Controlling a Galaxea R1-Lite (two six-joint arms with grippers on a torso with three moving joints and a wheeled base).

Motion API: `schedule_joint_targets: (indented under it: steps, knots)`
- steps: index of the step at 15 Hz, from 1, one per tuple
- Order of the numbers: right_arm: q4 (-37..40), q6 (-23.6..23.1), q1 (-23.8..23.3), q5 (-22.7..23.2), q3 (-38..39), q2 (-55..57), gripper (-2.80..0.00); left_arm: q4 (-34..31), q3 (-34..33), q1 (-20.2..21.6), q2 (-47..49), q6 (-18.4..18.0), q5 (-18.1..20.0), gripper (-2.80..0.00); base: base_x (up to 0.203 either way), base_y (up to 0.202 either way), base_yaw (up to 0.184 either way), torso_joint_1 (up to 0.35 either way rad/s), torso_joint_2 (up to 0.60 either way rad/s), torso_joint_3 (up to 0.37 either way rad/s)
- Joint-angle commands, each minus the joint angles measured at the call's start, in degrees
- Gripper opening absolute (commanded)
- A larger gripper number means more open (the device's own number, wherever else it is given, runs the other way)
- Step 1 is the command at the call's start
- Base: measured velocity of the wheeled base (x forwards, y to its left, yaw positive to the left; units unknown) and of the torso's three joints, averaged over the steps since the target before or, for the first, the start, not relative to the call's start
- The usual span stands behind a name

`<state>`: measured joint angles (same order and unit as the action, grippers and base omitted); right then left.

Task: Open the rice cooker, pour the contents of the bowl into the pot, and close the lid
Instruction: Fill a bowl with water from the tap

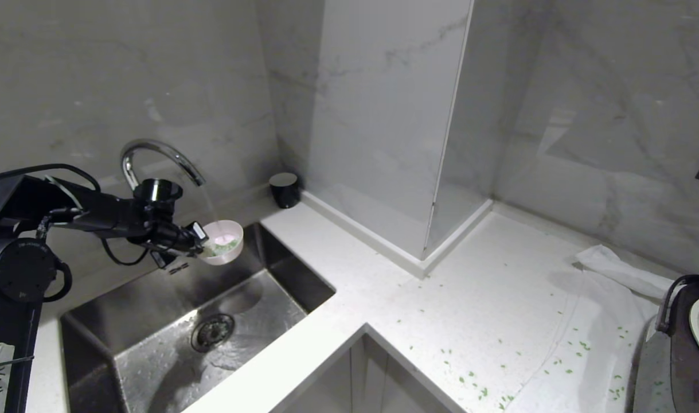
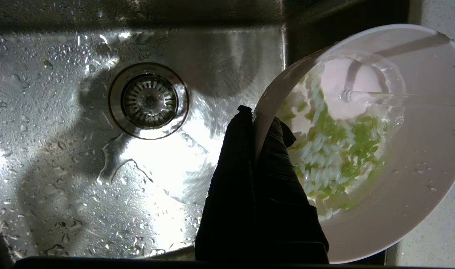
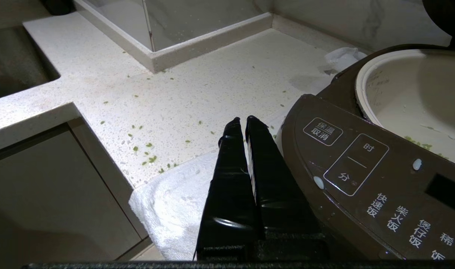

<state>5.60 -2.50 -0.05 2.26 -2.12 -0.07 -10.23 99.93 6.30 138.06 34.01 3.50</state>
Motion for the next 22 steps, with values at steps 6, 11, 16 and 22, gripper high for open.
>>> schedule_joint_targets:
  steps: [6,11,16,22]
  knots:
    - [0.03,-0.05,0.05,0.03,0.01,0.07,-2.80,0.00,2.26,-0.33,2.39,3.08,-0.19,-2.80,0.000,0.000,0.000,0.000,0.00,0.000]
    - [0.03,-0.05,-0.04,0.03,0.01,0.07,-2.80,-0.14,3.90,0.20,2.82,3.24,-1.04,-2.80,0.000,0.000,0.000,0.000,0.00,0.000]
    - [0.03,-0.05,0.04,0.03,0.01,0.07,-2.80,-0.06,3.86,-0.33,2.92,4.59,-1.04,-2.80,0.000,0.000,0.000,0.000,0.00,0.000]
    - [0.03,-0.05,-0.04,0.03,0.01,0.07,-2.80,-0.23,3.86,-0.33,2.65,4.57,-1.73,-2.80,0.000,0.000,0.000,0.000,0.00,0.000]
